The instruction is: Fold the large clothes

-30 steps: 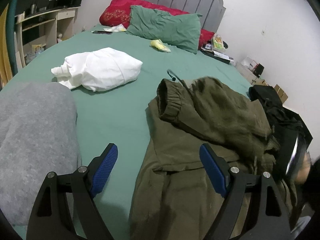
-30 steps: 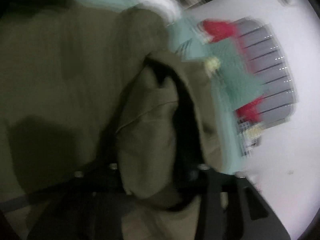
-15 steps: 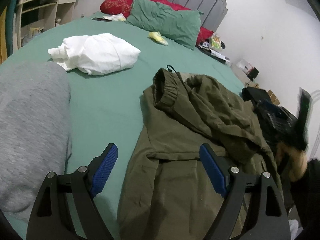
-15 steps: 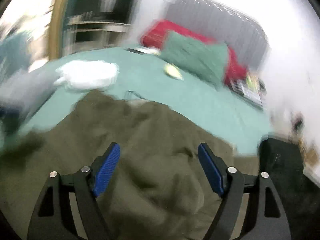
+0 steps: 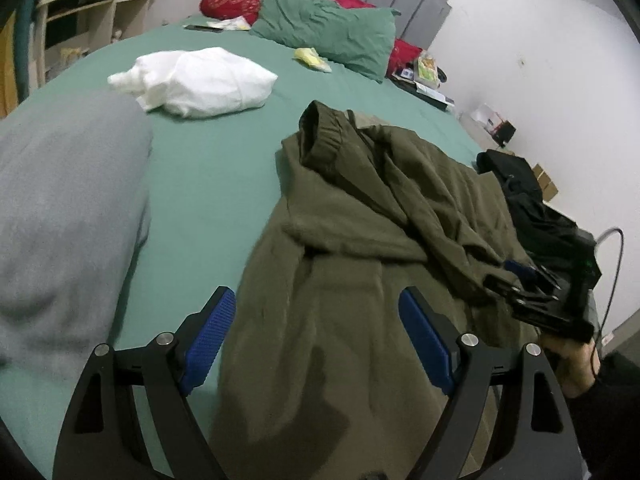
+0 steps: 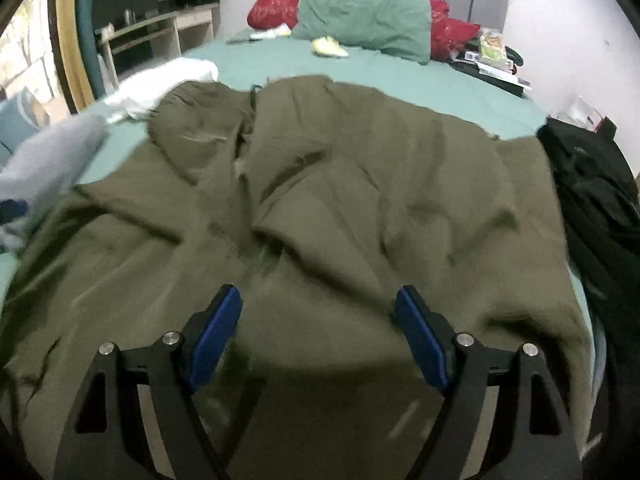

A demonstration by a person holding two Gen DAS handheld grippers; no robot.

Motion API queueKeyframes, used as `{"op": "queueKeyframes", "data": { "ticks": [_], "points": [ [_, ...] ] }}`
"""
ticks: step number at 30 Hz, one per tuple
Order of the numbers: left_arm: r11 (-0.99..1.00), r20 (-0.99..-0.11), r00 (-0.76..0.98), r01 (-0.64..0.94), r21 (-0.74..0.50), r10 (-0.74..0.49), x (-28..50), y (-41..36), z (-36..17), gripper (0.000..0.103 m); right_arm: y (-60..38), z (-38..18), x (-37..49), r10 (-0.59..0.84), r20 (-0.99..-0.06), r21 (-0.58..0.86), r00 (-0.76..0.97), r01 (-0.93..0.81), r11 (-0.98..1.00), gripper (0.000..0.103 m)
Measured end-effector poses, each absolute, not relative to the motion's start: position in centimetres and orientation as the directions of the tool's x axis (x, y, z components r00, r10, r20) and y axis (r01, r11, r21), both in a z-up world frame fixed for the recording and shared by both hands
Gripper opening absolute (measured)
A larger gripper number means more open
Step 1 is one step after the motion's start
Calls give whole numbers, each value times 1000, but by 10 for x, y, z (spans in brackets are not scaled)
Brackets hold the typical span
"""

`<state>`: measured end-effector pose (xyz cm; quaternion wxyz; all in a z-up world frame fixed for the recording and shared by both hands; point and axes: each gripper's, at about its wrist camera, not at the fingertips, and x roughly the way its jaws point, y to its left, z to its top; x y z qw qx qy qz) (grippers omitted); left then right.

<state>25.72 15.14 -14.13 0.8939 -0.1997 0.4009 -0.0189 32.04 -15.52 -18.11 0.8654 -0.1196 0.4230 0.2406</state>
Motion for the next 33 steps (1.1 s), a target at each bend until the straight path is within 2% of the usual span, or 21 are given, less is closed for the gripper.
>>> {"op": "queueKeyframes", "data": {
  "ticks": [5, 12, 18, 21, 24, 26, 30, 33],
  "points": [
    [915, -731, 663, -176, -363, -163, 206, 139, -151, 86, -225, -150, 279, 296, -757, -28, 582, -481, 876, 80],
    [927, -768, 633, -225, -299, -94, 148, 122, -163, 86, -353, -142, 229, 175, -767, -29, 617, -306, 952, 80],
    [949, -856, 515, -247, -195, -42, 114, 107, -191, 86, -421, -168, 195, 275, -779, 182, 563, -217, 959, 80],
    [945, -874, 485, -278, -173, -18, 99, 108, -202, 86, -419, -184, 187, 279, -796, 205, 537, -195, 959, 80],
    [941, -869, 494, -292, -170, -4, 91, 111, -199, 86, -422, -200, 181, 261, -829, 219, 494, -142, 965, 66],
    [936, -864, 503, -311, -165, 15, 84, 113, -197, 86, -432, -201, 177, 265, -817, 257, 512, -88, 962, 48],
    [919, -851, 525, -345, -192, 19, 70, 114, -197, 86, -439, -201, 164, 263, -801, 303, 538, -16, 953, 46],
    [914, -834, 551, -336, -226, -4, 70, 109, -192, 86, -439, -193, 148, 182, -776, 262, 604, 46, 964, 46]
  ]
}}
